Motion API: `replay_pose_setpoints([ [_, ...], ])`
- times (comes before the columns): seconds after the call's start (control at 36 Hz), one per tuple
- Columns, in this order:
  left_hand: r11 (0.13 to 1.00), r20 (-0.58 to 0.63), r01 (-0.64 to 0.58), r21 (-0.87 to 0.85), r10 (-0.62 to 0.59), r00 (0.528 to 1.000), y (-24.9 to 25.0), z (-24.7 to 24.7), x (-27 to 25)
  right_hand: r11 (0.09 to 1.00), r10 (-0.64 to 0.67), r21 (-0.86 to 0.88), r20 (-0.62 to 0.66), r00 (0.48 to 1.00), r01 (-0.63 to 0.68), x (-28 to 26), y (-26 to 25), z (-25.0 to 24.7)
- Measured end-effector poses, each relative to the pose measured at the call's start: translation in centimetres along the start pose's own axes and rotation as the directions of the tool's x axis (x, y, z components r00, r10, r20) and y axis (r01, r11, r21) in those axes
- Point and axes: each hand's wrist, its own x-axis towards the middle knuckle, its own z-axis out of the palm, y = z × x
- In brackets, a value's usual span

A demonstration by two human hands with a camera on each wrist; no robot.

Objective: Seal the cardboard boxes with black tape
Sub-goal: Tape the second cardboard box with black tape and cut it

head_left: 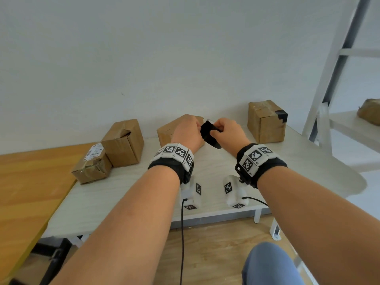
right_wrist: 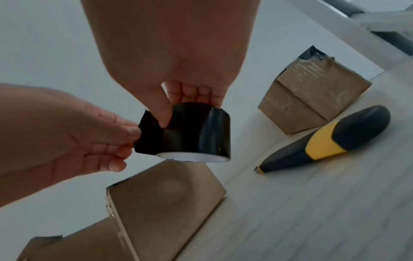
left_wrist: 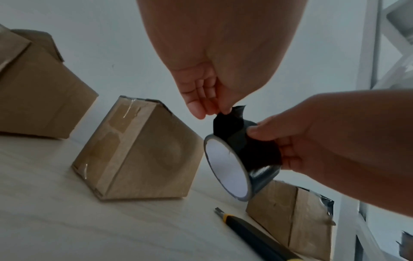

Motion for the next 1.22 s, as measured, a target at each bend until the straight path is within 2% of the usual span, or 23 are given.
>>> replay_pose_setpoints([
  [0.17,1.0,-0.037,-0.002,-0.008,0.001,0.999,-0.4,0.1,0.5,0.999,0.04,-0.013,0.006,0.999,-0.04,-0.1,0.4,0.1],
  [0.33,1.0,0.073,-0.009,0.004,0.008,0.997,-0.2,0.1,0.1,0.998,0.035,-0.046,-0.034,0.999,-0.037,-0.1,0.4,0.2],
  [0.5,1.0,0.078,-0.009,0.011,0.008,0.997,0.1,0.7,0.1,0.983,0.054,-0.173,-0.053,0.997,-0.063,0.0,1.3,0.1],
  [0.64,1.0,0.086,-0.027,-0.002,0.027,0.996,0.2,0.5,0.3,0.982,0.083,-0.166,-0.067,0.994,-0.093,-0.3,2.0,0.0],
  [0.86,0.998,-0.038,-0.058,0.004,0.058,0.998,-0.1,-0.3,0.4,0.997,0.075,0.024,-0.007,0.997,-0.074,0.2,1.3,-0.4],
  [0.97,0.999,-0.071,-0.02,-0.035,0.017,0.997,-0.8,-0.4,0.4,0.981,0.087,0.175,0.0,0.996,-0.086,0.3,1.0,-0.5],
  [1.14,0.999,-0.102,-0.017,-0.04,0.013,0.995,-1.5,-0.7,0.6,0.972,0.101,0.219,-0.058,0.993,-0.086,0.6,0.4,0.2],
  [1.22,0.999,-0.128,-0.013,-0.037,0.009,0.992,-2.0,-0.7,0.7,0.98,0.107,0.173,-0.063,0.992,-0.094,0.8,0.3,0.4],
])
